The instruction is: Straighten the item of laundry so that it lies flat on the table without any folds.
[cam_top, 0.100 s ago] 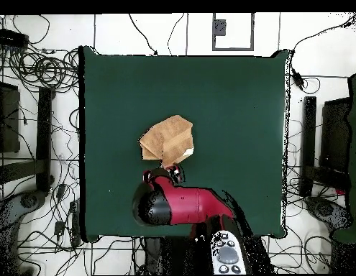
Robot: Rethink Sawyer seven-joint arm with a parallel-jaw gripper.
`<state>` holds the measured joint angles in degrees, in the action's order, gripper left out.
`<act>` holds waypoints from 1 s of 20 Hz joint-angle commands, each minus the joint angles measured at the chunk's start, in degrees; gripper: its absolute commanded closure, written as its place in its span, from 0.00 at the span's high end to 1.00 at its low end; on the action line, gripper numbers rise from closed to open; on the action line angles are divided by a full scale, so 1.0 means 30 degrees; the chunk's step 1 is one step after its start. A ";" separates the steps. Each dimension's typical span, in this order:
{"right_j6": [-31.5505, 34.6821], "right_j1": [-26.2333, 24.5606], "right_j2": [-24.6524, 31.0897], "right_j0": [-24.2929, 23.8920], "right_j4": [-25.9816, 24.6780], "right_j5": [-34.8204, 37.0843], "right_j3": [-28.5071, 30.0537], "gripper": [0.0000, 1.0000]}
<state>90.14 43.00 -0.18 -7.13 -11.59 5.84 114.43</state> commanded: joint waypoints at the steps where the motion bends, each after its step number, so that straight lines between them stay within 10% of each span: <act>1: 0.3817 -0.0962 0.0401 -0.0337 0.0202 -0.2428 -0.0220 1.00; 20: 0.6758 -0.2673 0.4901 -0.4297 0.0837 -0.8090 0.1952 1.00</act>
<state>90.63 37.64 3.92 -18.97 -11.55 -12.21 115.27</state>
